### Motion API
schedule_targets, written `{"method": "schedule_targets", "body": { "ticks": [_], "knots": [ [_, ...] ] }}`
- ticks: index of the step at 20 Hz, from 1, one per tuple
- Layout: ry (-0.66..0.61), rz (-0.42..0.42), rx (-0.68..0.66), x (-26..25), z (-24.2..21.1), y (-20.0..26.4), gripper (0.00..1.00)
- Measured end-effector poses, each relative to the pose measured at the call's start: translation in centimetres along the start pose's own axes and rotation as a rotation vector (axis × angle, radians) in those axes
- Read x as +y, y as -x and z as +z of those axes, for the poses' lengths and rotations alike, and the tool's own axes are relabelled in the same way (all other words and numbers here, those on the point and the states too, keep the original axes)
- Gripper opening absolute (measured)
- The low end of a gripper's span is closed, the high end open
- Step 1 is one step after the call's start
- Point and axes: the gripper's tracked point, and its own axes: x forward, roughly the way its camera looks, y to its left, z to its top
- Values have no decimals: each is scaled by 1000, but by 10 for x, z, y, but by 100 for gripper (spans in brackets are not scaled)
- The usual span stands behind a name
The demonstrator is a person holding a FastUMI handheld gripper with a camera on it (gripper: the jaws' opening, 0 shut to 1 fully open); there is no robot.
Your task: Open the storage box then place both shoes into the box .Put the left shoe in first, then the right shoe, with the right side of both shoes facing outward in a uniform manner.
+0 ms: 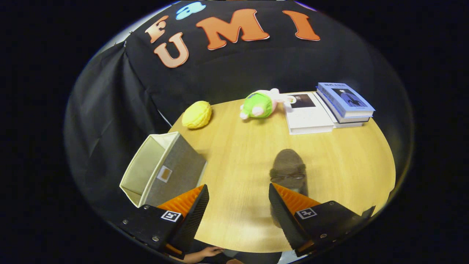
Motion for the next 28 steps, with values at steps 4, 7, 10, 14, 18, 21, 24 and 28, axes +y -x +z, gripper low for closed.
{"method": "schedule_targets", "body": {
  "ticks": [4, 7, 10, 14, 18, 21, 24, 28],
  "knots": [
    [15, -127, 14, -62, -14, -8, 96],
    [7, -153, 65, -85, -31, -21, 92],
    [1, -168, 102, -99, -43, -35, 86],
    [3, -165, 97, -104, -43, -50, 73],
    [21, -179, 53, -104, -42, -56, 55],
    [55, -215, 45, -110, -44, -58, 51],
    [38, -236, 21, -118, -38, -61, 51],
    [-3, -228, -9, -121, -31, -72, 41]
  ]
}}
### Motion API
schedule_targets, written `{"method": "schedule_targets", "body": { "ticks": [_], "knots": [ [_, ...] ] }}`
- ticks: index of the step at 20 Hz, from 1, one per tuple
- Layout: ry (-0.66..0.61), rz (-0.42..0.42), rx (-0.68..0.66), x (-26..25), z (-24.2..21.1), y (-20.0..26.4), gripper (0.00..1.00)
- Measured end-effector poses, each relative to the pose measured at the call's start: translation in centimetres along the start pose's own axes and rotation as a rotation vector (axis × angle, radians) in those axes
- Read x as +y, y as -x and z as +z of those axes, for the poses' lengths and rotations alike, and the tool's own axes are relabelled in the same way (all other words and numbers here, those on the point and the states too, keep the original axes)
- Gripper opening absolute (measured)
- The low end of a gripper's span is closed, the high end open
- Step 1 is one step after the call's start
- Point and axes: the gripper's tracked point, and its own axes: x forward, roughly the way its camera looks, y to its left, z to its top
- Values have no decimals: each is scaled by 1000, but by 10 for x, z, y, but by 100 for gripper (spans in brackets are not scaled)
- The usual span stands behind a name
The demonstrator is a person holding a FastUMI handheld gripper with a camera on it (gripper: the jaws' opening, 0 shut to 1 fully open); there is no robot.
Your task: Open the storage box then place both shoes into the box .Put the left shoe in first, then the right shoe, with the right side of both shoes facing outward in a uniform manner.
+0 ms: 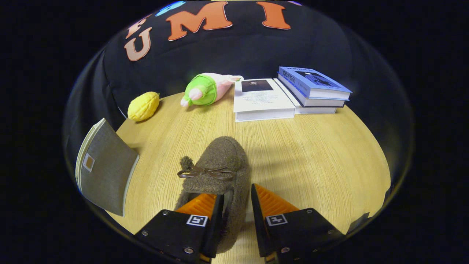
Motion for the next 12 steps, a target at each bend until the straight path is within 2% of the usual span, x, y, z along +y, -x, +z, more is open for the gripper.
{"method": "schedule_targets", "body": {
  "ticks": [3, 7, 9, 12],
  "knots": [
    [-39, -45, -1, -4, -1, -16, 23],
    [-112, -63, 38, -6, -5, -16, 8],
    [-178, -54, 73, -4, -9, -8, 5],
    [-210, -22, 61, 9, 0, 2, 5]
  ]
}}
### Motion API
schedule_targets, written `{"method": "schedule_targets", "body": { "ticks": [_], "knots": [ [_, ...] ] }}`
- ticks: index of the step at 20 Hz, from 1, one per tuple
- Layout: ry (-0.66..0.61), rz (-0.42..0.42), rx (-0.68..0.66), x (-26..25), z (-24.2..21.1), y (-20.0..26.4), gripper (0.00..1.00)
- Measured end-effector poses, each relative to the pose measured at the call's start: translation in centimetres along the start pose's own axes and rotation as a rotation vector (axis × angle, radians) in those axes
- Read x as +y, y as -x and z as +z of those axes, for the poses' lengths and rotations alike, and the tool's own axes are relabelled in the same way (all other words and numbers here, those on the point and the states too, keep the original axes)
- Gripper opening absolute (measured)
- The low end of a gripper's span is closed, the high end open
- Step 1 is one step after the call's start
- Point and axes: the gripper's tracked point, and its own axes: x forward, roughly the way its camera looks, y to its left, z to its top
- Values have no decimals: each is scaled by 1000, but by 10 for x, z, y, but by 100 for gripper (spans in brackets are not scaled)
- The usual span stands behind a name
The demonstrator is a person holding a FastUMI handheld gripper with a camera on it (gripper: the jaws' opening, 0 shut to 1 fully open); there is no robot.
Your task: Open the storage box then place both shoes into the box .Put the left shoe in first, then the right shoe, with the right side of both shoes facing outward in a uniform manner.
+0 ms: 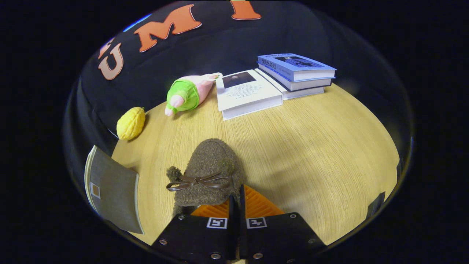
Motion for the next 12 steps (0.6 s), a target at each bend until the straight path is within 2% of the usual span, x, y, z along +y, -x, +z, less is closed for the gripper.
{"method": "schedule_targets", "body": {
  "ticks": [6, 12],
  "knots": [
    [-27, 80, 42, 50, -4, 30, 5],
    [31, 115, 6, 115, 6, 61, 5]
  ]
}}
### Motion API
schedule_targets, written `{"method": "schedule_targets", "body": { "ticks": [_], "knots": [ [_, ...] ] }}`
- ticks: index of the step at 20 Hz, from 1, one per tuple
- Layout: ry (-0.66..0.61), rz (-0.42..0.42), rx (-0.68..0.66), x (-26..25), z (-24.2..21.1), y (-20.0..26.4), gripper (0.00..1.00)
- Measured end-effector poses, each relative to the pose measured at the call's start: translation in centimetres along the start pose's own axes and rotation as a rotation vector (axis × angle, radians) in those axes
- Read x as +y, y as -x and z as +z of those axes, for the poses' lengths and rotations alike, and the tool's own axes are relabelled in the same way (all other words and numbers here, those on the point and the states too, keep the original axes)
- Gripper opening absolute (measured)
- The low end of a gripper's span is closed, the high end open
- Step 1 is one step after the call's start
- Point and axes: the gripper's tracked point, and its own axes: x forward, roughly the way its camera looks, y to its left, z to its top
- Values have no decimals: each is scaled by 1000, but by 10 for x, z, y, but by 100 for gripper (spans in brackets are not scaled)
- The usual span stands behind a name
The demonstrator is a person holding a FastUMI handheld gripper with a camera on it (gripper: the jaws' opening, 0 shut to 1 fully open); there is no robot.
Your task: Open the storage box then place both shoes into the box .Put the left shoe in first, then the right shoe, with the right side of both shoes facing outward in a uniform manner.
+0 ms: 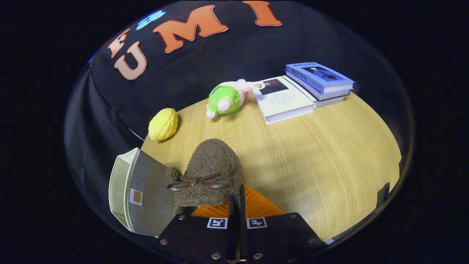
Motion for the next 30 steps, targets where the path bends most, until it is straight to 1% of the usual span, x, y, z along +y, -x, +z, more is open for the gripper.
{"method": "schedule_targets", "body": {
  "ticks": [5, 10, 13, 16, 19, 21, 24, 28, 30],
  "knots": [
    [40, 38, -31, 59, 12, 20, 5],
    [78, 97, -64, 122, 22, 44, 5],
    [89, 131, -70, 155, 25, 50, 5],
    [118, 167, -56, 191, 15, 50, 5],
    [124, 180, -30, 218, 0, 40, 4],
    [115, 174, 18, 230, -11, 28, 5],
    [129, 161, 36, 244, -24, 17, 5],
    [122, 71, 66, 240, -42, -3, 6],
    [143, 11, 43, 236, -41, -9, 7]
  ]
}}
